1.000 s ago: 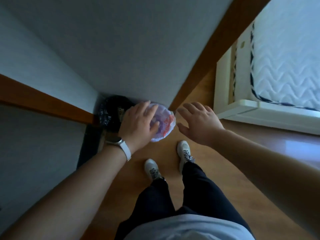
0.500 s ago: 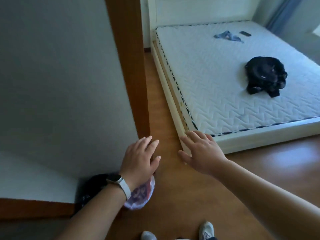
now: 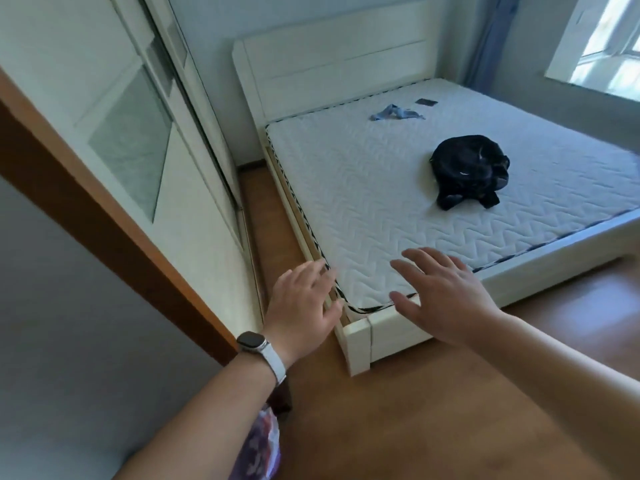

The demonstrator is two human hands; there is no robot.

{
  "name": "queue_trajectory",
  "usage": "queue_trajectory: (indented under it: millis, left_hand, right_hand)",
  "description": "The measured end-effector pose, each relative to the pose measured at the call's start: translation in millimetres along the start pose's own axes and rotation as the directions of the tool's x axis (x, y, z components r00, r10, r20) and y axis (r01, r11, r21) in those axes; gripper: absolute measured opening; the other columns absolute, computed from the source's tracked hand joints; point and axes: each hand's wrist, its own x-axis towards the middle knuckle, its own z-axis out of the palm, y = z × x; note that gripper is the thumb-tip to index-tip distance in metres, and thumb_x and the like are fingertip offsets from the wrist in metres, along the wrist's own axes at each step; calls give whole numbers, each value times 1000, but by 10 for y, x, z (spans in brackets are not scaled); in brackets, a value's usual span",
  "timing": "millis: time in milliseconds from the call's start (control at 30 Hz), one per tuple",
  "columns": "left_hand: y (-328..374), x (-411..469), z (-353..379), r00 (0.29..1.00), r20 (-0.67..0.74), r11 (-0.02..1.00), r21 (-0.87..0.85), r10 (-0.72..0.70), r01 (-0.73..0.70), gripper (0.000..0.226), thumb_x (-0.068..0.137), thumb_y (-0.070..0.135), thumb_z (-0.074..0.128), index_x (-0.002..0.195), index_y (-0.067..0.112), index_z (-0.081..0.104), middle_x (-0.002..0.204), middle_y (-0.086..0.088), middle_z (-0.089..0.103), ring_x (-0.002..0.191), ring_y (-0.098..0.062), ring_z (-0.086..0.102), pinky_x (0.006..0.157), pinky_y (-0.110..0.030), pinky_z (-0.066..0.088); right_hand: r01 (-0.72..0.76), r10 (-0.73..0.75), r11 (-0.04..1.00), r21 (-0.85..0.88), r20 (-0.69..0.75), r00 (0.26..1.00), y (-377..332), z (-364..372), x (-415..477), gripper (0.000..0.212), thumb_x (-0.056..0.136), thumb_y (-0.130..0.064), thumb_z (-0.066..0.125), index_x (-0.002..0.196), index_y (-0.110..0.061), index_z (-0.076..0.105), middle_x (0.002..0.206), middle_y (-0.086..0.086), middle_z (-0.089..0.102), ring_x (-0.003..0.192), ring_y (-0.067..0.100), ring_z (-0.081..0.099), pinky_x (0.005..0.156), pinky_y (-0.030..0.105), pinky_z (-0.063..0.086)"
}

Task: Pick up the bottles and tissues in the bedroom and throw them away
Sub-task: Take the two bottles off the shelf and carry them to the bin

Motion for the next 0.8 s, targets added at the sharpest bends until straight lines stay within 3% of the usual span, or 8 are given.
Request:
queue_trajectory:
  millis: [333, 533, 800]
  left_hand:
    - [1179, 1176, 176, 978, -35, 975, -73, 207, -209, 50, 89, 49, 46, 129, 21, 55, 135, -6, 56, 124, -27, 51, 99, -47, 42]
    - [1629, 1751, 519, 930, -47, 918, -147, 365, -368, 50, 88, 48, 47, 128, 19, 53, 133, -8, 55, 122, -28, 52, 96, -48, 46]
    - [2148, 2801, 1050, 865, -45, 823, -287, 499, -490, 52, 86, 48, 48, 129, 20, 55, 135, -6, 55, 122, -27, 52, 96, -47, 44]
  right_hand:
    - [-281, 278, 960, -19, -98, 956, 1423, -582, -433, 57, 91, -59, 41, 140, -30, 42, 146, -5, 41, 137, 19, 31, 110, 39, 25]
    - [-485, 481, 875, -13, -105, 871, 1943, -601, -731, 66, 84, -64, 30, 137, -28, 47, 143, -4, 45, 134, 21, 36, 107, 42, 30]
    - [-691, 680, 721, -57, -138, 720, 2584, -600, -655, 61, 83, -60, 34, 128, -25, 54, 135, 1, 52, 128, 26, 45, 101, 47, 38]
